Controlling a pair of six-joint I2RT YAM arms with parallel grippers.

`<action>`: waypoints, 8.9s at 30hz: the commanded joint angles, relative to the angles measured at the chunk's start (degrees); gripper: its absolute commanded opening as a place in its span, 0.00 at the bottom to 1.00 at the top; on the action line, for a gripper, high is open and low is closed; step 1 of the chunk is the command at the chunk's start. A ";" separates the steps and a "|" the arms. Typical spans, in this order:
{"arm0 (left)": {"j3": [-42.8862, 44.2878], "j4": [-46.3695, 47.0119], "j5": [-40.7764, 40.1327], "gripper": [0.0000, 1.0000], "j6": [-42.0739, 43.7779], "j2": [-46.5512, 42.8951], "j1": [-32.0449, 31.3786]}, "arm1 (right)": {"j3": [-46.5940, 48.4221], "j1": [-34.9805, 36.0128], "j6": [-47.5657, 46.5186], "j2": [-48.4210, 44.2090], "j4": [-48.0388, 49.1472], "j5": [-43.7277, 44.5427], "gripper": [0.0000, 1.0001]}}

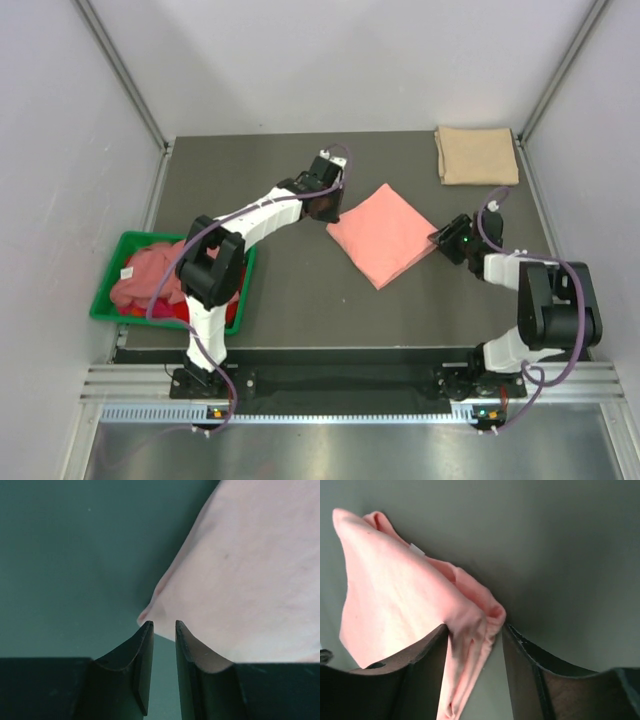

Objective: Fold and stack the t-shirts
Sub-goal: Fold the tshirt, then neatly place the folded tshirt to the corner, then reset both grippers

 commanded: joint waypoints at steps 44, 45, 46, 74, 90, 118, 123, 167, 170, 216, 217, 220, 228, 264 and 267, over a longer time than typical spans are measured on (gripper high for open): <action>17.84 18.83 19.09 0.23 -3.74 17.23 6.92 | 28.73 6.07 -14.87 12.79 -15.32 -21.56 0.15; 18.45 20.23 19.79 0.22 -4.27 18.12 6.92 | 27.68 6.16 -14.60 13.57 -14.00 -22.01 0.14; 19.33 21.03 20.06 0.22 -4.71 18.91 6.92 | 26.27 6.33 -14.51 14.10 -13.55 -22.19 0.14; 4.24 -2.16 22.50 0.29 0.21 -8.49 7.36 | 45.76 1.41 -28.83 22.89 -28.57 -15.07 0.56; -18.37 3.90 27.52 0.36 -2.43 -29.86 6.75 | 57.99 1.32 -35.95 36.60 -35.96 -14.02 0.57; -19.51 3.81 26.12 0.35 -1.90 -29.69 5.87 | 59.92 -1.58 -42.27 30.64 -25.93 -18.15 0.00; -19.42 3.72 27.09 0.35 -2.16 -29.60 5.78 | 61.67 -1.58 -44.30 28.26 -27.78 -15.96 0.00; -19.25 2.58 24.01 0.35 -0.58 -27.58 4.02 | 85.41 -11.07 -55.82 33.00 -25.94 -0.13 0.00; -19.07 2.49 24.10 0.35 -0.58 -27.05 4.02 | 85.85 -12.29 -53.80 34.32 -23.83 -1.18 0.00; -16.61 -0.93 25.16 0.36 -0.23 -22.39 3.14 | 88.35 -21.00 -29.81 51.15 -6.95 -1.45 0.41; -16.78 -0.76 25.07 0.36 -0.32 -22.83 3.14 | 86.22 -20.83 -29.80 49.11 -6.95 -1.62 0.41; -17.31 0.03 25.15 0.36 -0.76 -24.76 3.05 | 77.87 -19.68 -29.37 41.90 -7.56 -1.36 0.40; -15.21 -0.32 23.14 0.36 -0.23 -27.93 2.97 | 58.55 -14.16 -24.80 22.66 -19.15 -3.99 0.26; -26.63 -2.78 10.04 0.98 -8.85 -66.25 3.05 | 30.22 10.99 -16.09 -49.43 -50.02 1.18 1.00; -27.15 -2.35 10.04 0.98 -8.41 -66.95 3.05 | 29.25 11.08 -14.95 -49.87 -49.49 2.24 1.00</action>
